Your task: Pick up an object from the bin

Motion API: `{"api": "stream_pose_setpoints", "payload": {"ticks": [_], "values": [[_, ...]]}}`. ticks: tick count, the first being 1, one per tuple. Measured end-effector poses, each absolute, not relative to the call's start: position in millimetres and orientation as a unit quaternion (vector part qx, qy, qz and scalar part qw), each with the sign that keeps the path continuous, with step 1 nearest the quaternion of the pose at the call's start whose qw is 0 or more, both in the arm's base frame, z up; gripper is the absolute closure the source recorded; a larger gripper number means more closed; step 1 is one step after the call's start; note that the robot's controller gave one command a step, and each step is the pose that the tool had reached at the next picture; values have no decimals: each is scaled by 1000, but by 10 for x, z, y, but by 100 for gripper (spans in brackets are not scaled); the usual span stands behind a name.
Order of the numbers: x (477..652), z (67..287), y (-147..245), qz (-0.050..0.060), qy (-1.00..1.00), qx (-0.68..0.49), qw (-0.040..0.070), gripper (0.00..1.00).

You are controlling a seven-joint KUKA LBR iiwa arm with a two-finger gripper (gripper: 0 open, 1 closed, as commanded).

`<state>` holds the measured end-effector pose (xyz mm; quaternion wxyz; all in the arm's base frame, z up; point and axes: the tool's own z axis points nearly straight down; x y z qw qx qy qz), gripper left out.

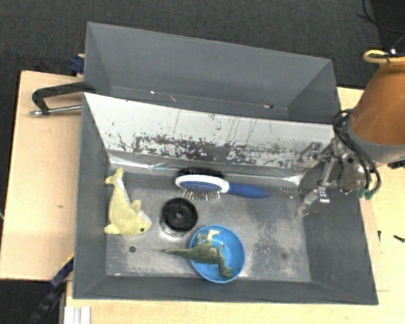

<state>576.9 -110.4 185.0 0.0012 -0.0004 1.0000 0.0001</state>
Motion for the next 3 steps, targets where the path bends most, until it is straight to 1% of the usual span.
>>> {"api": "stream_pose_setpoints", "payload": {"ticks": [1,2,3], "values": [[5688,939,-1024,1,991,135,-2,0],[5702,957,-1027,1,991,135,0,100],[5702,958,-1027,0,991,135,0,0]]}}
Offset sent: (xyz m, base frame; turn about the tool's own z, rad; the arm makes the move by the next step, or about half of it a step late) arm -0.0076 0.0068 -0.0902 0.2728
